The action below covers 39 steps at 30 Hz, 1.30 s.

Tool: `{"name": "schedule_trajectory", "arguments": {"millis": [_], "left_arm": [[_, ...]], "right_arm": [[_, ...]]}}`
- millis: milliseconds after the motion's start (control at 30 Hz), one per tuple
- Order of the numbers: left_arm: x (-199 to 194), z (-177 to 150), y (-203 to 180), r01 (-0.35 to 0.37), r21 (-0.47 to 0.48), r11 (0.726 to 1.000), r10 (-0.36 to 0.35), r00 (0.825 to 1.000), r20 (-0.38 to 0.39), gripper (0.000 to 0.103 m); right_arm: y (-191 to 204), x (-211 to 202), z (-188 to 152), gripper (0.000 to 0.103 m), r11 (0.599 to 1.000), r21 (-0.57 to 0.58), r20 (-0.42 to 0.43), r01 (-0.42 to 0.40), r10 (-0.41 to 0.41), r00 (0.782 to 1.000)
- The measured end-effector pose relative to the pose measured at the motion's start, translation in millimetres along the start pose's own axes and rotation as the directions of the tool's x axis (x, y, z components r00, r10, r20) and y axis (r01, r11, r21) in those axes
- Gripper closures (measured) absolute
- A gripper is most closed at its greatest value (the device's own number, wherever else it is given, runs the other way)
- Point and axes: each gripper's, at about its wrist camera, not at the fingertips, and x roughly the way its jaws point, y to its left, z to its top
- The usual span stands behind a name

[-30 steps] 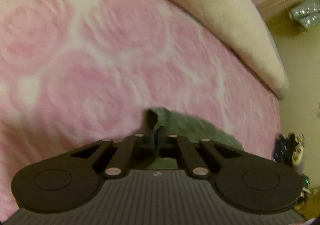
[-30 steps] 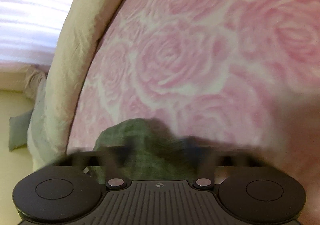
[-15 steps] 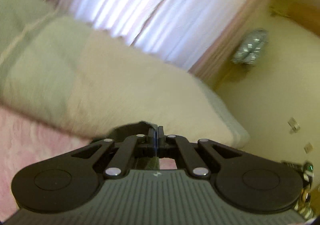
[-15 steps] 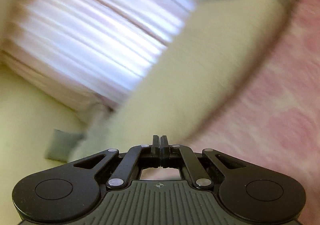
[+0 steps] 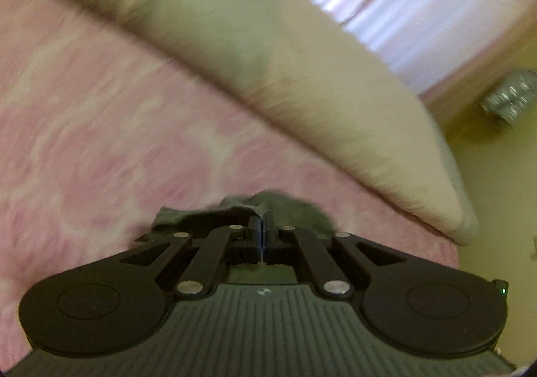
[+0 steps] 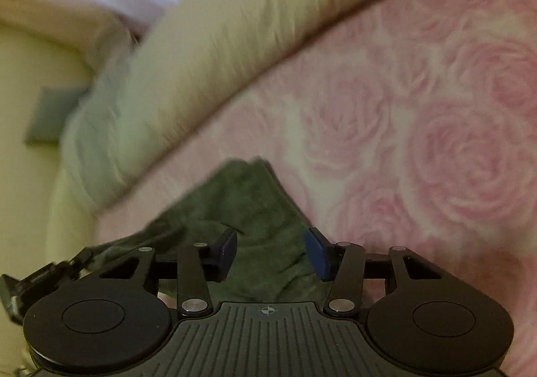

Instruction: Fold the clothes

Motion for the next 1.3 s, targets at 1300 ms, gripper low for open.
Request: {"name": "schedule_trajectory", "arguments": {"millis": [1300], "left_arm": [[-166.4, -27.4, -141.9, 0.368, 0.442, 0.818, -0.511, 0.818, 0.264, 0.103]], "right_arm": [[55.9, -279.6, -21.1, 0.085, 0.908, -0.404, 0.583, -0.113, 0.350, 0.733]]}}
